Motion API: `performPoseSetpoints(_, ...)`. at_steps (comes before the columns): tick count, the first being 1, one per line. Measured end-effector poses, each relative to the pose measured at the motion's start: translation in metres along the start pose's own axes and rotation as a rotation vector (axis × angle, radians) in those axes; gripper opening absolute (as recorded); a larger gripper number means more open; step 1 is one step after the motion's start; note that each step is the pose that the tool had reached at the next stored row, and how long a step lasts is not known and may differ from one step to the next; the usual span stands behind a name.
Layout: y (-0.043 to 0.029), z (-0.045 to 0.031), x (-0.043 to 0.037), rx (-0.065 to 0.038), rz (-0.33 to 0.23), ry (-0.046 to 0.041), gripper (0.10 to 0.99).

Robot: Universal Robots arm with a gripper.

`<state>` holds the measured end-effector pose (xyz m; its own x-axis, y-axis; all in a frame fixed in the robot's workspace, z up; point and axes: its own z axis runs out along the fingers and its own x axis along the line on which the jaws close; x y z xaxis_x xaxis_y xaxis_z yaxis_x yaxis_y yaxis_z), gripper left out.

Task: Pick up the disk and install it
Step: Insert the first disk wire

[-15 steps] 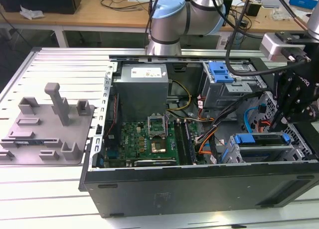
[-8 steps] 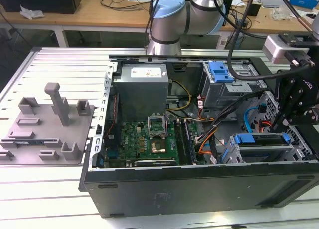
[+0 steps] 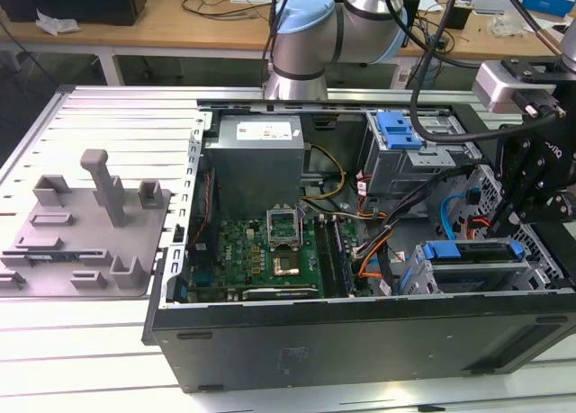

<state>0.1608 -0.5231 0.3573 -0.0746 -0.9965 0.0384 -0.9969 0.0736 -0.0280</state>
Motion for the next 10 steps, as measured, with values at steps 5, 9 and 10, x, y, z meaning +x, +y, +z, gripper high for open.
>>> performPoseSetpoints(5,0.0001,-0.0001,-0.0008,0.0,0.001,0.0002,0.165)
performPoseSetpoints(9,0.0001,0.0,0.0001,0.0,0.01,0.0002,0.165)
performPoseSetpoints(10,0.0001,-0.0001,0.0001,0.0,0.012,0.0004,0.165)
